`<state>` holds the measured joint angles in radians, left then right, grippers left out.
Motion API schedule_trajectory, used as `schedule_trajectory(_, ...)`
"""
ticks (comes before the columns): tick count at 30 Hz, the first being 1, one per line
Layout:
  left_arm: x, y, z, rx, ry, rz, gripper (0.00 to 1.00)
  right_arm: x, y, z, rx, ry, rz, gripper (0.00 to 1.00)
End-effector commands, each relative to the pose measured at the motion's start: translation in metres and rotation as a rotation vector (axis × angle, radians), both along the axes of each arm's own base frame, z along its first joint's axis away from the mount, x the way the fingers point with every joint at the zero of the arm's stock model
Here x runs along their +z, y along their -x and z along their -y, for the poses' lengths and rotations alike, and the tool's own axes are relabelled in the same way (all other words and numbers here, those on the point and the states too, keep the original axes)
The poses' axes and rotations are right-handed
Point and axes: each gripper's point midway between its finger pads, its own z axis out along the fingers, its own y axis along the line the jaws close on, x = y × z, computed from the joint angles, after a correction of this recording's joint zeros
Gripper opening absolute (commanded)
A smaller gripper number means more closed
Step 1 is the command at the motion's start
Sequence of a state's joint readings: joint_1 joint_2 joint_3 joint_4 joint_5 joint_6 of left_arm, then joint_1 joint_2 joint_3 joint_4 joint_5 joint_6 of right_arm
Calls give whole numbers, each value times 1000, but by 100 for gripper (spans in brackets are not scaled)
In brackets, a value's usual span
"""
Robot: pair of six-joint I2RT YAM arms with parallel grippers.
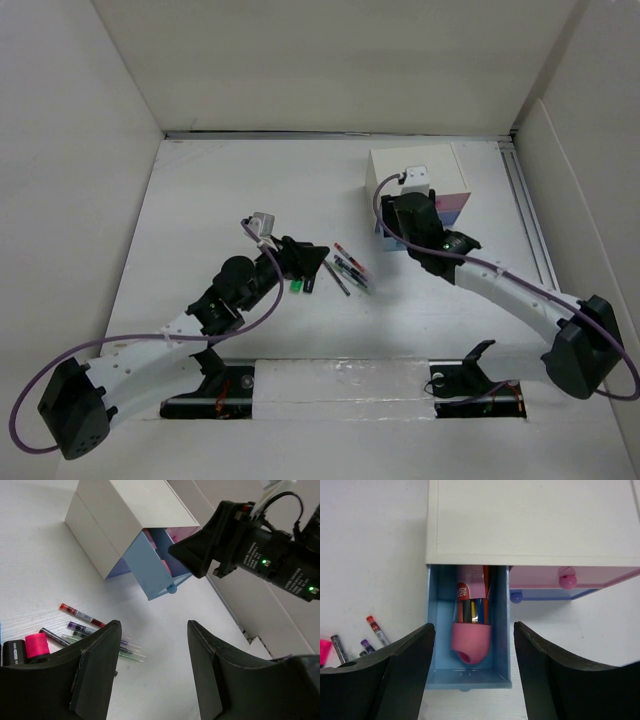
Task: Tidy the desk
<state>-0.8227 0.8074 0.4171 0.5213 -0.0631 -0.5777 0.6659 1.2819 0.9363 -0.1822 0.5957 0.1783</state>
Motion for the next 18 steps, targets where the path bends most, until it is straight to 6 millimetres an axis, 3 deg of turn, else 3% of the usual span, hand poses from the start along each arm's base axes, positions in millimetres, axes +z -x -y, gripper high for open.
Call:
schedule_trajectory(1,12,0,3,-12,41,36,51,52,3,8,-33,-45,109,70)
schedule_trajectory(4,12,-2,4,-12,32,36,51,69,14,12,-19,-72,136,68)
schedule_trajectory(6,10,-2,3,-6,25,33,51,72,24,9,17,-89,139,45)
schedule_trajectory(8,9,-3,1,8,19,35,51,66,39,10,50,-115,137,11)
schedule_trajectory(10,10,-5,-3,29,16,41,50,46,56,2,137,-145,109,1)
schedule_trajectory(13,14,-8,-9,59,-1,47,50,31,76,-16,243,-208,93,0)
schedule_trajectory(18,8,-16,-24,146,-38,49,49,-3,92,-9,243,-217,64,11)
